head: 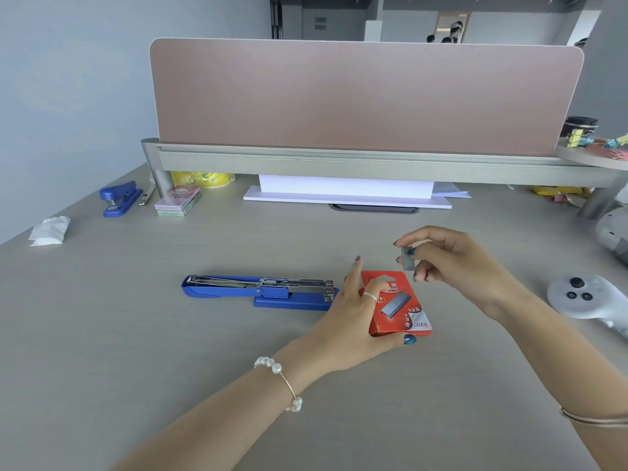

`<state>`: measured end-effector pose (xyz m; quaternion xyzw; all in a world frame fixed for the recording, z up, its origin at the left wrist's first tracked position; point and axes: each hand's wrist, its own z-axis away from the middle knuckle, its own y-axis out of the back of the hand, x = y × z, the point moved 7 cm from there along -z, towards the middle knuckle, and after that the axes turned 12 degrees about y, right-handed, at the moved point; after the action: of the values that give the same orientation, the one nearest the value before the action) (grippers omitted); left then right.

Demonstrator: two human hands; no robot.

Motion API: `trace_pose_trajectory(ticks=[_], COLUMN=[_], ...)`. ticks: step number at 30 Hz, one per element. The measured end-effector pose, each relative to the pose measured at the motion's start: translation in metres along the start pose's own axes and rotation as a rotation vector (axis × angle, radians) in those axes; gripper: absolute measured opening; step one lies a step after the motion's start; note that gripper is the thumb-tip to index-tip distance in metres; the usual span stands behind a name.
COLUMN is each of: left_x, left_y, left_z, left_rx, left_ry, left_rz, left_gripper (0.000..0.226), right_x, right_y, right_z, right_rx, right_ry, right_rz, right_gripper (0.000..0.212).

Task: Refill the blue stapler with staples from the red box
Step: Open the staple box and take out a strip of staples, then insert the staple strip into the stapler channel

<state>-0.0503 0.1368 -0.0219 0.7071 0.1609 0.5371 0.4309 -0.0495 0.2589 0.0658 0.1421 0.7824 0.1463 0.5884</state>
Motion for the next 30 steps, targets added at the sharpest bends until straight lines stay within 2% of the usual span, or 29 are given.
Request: trace_pose_trajectory(ticks=[5,8,11,15,21,26,30], left_x=[0.000,0.004,0.003,-0.015,-0.069,-0.097,-0.117], left_y=[0.001,0.008,0.032,0.087,0.120,0.125,0.133], left_z=[0.001,0.009,0.022,0.040,0.046,0.045,0.047], left_rx=[0.004,-0.008,0.005,0.133,0.308,0.438,0.452], left_ry=[-0.004,-0.010,-0.031,-0.087,0.057,0.093,0.167], left_rz=[-0.026,0.024,0.079,0.115,-0.042,-0.190,-0.087], left_gripper=[0.075,0.078,0.066,0.047,0.045,0.042,0.037], right_x=[0.007,0.012,0.016,0.011,-0.004,0.007,0.009], right_y=[-0.010,-0.012,-0.012,-0.022,-0.079,-0.097,-0.095], right_z=[0.002,0.002,0.000,-0.010,-0.024,-0.020,-0.019], right_rx=[0.019,0.045,0.061,0.014,-0.098,-0.070,0.002], right_ry=[-0.067,-0.063,-0.059,-0.010,0.149,0.219,0.253], right_rz=[-0.171,-0.184,-0.186,-0.133,-0.202,-0.058,0.045], right_gripper=[0.004,0.004,0.003,0.005,0.017,0.019,0.014])
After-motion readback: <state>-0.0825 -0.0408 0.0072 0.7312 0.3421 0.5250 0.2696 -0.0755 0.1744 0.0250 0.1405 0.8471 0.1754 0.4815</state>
